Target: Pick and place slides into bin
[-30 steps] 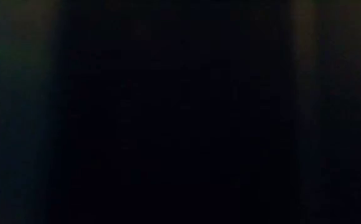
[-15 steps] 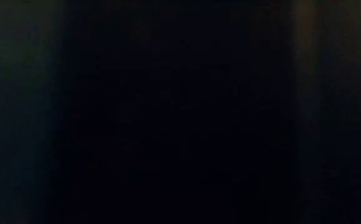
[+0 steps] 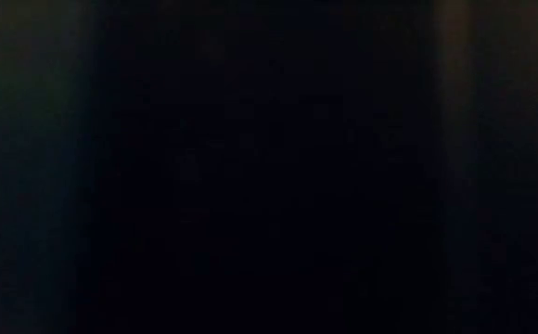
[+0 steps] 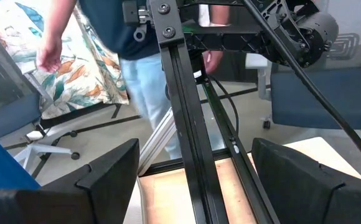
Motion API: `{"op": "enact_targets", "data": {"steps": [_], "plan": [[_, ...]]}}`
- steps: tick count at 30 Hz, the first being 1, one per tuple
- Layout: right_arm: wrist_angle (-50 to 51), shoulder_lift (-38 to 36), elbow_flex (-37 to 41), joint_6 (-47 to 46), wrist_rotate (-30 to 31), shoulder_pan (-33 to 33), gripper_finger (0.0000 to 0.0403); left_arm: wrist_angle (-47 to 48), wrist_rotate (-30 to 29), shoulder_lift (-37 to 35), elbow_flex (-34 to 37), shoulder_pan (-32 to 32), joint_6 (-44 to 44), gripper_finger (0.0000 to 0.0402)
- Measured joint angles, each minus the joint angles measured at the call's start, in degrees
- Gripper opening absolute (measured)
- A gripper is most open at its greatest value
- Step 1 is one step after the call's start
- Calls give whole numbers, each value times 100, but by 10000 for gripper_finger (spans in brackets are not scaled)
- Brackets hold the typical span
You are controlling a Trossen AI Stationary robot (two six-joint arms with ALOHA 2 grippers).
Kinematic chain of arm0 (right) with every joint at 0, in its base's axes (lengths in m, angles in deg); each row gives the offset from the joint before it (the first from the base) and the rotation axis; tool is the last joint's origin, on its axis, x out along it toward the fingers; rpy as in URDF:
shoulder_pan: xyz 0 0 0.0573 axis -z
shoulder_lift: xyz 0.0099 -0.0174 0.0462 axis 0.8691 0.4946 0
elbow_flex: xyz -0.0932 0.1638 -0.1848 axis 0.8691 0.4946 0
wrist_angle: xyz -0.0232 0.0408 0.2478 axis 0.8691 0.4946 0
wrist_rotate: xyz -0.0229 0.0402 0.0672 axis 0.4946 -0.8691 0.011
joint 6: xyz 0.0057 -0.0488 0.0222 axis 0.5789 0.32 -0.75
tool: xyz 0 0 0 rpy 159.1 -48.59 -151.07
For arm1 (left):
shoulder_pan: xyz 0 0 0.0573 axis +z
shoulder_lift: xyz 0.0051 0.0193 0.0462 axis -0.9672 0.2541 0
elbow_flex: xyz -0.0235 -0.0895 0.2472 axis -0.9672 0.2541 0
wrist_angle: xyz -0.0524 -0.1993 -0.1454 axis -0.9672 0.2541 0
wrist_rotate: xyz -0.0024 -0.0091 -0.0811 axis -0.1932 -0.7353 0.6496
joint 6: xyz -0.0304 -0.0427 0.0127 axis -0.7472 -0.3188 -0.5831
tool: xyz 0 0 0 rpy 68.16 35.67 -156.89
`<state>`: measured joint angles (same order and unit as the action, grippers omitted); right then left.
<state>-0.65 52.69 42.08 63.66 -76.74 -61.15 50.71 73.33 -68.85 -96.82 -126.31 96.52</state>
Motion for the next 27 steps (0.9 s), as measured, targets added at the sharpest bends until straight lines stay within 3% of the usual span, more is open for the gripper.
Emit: {"op": "enact_targets", "data": {"steps": [18, 27], "plan": [[0, -1, -1, -2, 0, 0, 291, -17, -32, 0, 0, 0, -37, 298], [-2, -2, -2, 52, 238, 4, 291, -544, -230, 0, -15, 0, -2504, 298]]}}
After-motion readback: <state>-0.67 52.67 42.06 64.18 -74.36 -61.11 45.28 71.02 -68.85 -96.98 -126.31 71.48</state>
